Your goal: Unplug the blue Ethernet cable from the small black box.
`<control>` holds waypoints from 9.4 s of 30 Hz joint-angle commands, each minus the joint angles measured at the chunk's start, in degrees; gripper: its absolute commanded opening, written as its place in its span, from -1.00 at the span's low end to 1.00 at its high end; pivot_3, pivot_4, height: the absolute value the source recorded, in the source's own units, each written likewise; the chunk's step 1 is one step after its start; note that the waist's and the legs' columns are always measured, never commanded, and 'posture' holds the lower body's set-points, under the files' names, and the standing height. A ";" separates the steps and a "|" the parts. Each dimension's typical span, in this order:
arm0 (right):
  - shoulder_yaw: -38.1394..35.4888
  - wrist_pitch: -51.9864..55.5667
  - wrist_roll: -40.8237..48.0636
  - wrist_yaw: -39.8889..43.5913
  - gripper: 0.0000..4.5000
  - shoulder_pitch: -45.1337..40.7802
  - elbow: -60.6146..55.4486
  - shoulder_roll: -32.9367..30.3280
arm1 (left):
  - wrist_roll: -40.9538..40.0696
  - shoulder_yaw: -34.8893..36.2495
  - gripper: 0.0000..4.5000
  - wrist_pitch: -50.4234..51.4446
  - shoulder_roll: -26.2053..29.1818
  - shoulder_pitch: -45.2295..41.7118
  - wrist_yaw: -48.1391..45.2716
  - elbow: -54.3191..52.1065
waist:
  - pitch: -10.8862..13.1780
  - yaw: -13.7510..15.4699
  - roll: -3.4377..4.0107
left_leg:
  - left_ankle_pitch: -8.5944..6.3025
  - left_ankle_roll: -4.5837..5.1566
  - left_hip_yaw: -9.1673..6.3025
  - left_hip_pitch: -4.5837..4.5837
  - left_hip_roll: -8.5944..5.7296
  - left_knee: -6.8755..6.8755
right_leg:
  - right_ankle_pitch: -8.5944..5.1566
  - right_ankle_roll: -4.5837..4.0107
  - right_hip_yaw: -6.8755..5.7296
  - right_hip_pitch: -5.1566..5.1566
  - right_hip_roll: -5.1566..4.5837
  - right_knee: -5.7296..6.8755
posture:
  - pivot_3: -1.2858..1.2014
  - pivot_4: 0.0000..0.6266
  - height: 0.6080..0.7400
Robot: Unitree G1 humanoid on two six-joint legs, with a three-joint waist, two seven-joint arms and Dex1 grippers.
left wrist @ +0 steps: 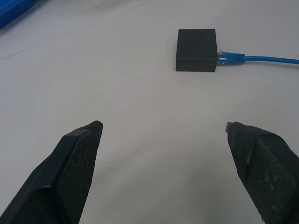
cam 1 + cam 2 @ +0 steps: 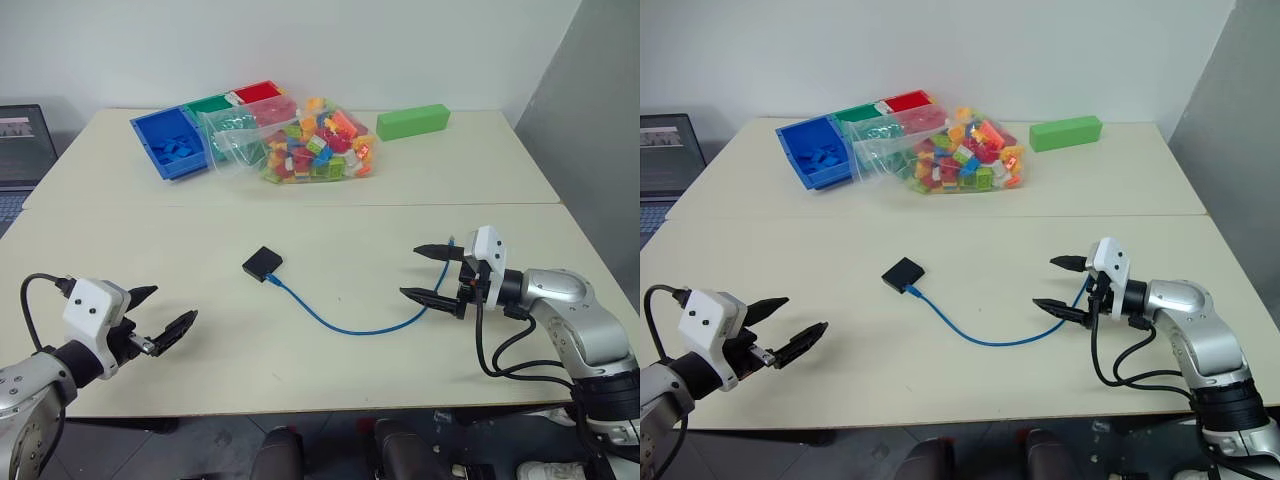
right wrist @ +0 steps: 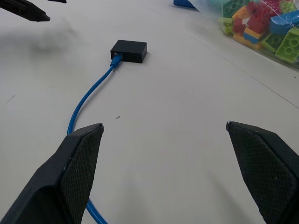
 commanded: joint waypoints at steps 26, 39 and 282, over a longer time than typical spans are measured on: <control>-1.38 7.00 1.43 -7.46 0.98 2.62 -7.46 3.11 | -0.46 1.66 1.00 0.34 0.06 -0.47 -1.73 -1.39 | 0.00 0.03 0.00 | 0.00 0.00 0.00 -0.01 0.00 0.00 | 0.00 0.00 0.01 0.00 0.00 0.00 | 0.03 -0.52 1.00; -2.52 10.95 3.83 -10.43 0.98 5.16 -12.88 3.07 | -0.28 1.13 1.00 1.65 1.42 -2.21 -3.84 -0.05 | 0.00 0.04 0.00 | 0.00 0.00 -0.01 -0.01 0.00 0.00 | 0.00 0.00 0.00 -0.01 0.00 0.00 | 0.03 -0.52 1.00; 10.59 18.19 -1.00 -11.43 0.57 -19.95 -3.89 18.48 | 12.50 -11.35 -0.65 -29.46 -14.11 -34.63 14.99 40.94 | 0.08 0.79 -0.01 | -0.01 -0.03 -0.02 -0.19 -0.02 0.00 | 0.19 -0.29 -0.05 -0.13 -0.01 -0.04 | 0.03 -0.52 1.00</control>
